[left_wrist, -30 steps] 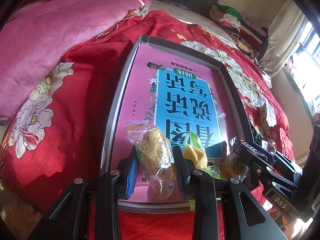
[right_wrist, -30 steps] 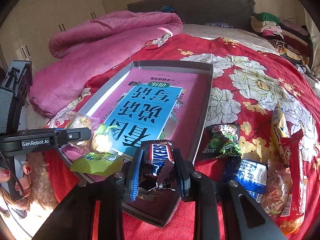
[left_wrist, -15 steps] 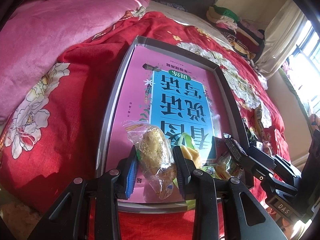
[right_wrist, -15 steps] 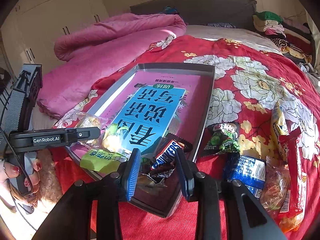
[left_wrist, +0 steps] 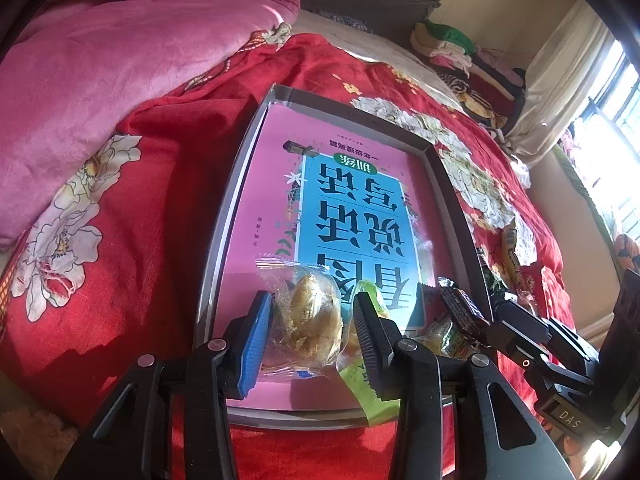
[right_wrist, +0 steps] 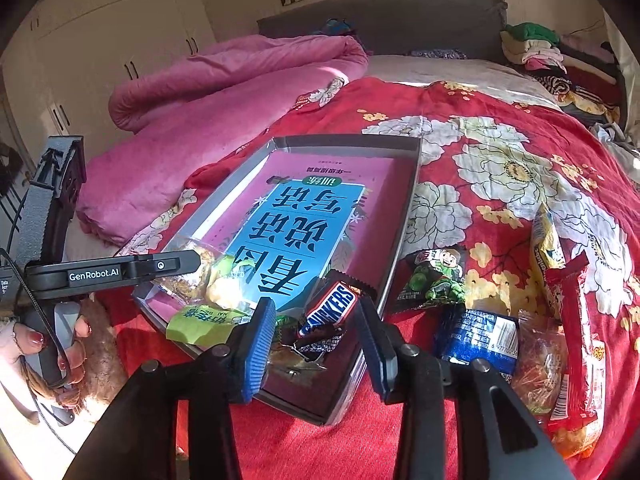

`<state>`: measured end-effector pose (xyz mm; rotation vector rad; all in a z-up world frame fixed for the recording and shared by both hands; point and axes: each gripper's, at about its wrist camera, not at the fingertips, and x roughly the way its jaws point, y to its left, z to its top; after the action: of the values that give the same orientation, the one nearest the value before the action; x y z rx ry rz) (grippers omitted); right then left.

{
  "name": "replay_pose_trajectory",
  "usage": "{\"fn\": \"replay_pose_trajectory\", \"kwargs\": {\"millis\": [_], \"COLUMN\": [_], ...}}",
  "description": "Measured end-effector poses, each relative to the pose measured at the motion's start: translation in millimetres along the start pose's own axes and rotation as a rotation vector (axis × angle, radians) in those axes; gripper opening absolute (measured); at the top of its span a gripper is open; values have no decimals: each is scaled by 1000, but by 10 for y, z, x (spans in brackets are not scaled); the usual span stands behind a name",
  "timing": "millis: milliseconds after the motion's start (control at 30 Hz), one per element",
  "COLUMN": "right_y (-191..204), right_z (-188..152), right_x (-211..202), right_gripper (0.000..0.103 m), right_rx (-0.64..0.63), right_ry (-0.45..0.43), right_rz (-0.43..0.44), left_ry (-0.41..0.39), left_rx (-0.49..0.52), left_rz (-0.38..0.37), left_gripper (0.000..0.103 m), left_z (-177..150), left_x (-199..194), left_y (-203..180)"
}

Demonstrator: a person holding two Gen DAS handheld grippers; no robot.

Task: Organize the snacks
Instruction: 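Lower the cracker bag into the tray with the left tool while the right tool lowers the Snickers bar, then open both tools to release the snacks in the tray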

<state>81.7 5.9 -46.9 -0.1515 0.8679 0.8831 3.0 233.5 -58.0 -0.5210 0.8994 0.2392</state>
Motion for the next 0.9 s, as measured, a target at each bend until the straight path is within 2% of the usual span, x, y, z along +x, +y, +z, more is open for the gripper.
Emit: {"fn": "replay_pose_trajectory", "kwargs": {"millis": [233,433,667,900], "right_y": [3,-7,-12,-3], "right_z": [0,2,23,25], "right_x": [-41,-68,-145,-233], "right_gripper": [45,47,52,55], "right_rx": [-4,-1,-5,-18], "right_ry": [-12,-21,-50,-76], "right_rz": [-7,-13,-19,-27], "left_ry": [-32,-58,-112,-139], "left_rx": [2,10,51,88], "left_rz": [-7,-17,1,17], "left_gripper": [51,53,66,75], "left_z": [26,43,50,52], "left_x": [-64,-113,-219,-272], "left_y": [-4,-20,-90,-161]}}
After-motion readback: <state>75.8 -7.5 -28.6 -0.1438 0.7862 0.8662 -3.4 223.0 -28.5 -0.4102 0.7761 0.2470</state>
